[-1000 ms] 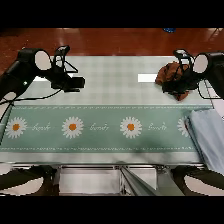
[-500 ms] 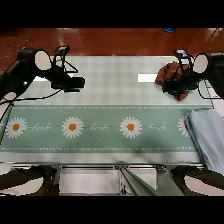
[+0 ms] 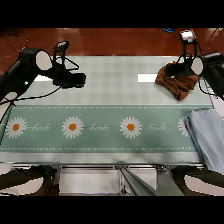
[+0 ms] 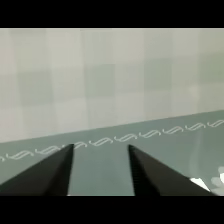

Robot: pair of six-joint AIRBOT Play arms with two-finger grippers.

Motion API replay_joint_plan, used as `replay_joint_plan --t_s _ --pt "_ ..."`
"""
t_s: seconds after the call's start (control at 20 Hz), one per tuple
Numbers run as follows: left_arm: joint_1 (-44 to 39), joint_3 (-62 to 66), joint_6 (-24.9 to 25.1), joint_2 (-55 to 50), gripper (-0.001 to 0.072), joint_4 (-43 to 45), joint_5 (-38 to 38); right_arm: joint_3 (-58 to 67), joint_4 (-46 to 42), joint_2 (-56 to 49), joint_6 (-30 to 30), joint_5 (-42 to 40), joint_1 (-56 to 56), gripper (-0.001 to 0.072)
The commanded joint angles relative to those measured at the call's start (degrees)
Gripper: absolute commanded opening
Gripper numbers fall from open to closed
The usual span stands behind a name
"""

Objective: Fold the shirts.

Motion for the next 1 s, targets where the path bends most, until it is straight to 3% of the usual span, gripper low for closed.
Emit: replay_joint_plan --t_s 0.0,0.1,0.3,0.55,0.75,0.85,0.95 --pt "0.2 0.1 0.1 -1.4 0.0512 1.3 7.0 0.1 -8.0 -3.4 8.4 -19.3 -5.1 0.0415" --pt "1.2 0.1 0.1 -2.0 0.0511 2.6 7.6 1.3 -7.0 -7.0 13.1 -22.0 -9.9 0.0409" --pt "3.7 0.1 0.1 -2.2 0.0511 3.0 8.0 7.7 -2.1 -17.2 12.1 -19.0 -16.1 0.0409" --pt "4.3 0.1 0.2 -2.0 0.0511 3.0 7.9 17.2 7.8 -29.1 3.1 -9.4 -18.2 0.0409" --pt "4.7 0.1 4.2 1.8 0.0511 3.0 6.7 18.2 14.5 -32.3 -3.2 -2.8 -18.2 0.0396" --pt "5.0 0.1 3.9 5.9 0.0511 3.0 4.4 18.3 16.9 -32.3 -6.5 0.3 -18.2 0.0286" --pt "4.8 0.0 4.0 10.4 0.0511 3.0 0.2 18.5 21.0 -32.2 -11.9 4.7 -18.2 0.0052"
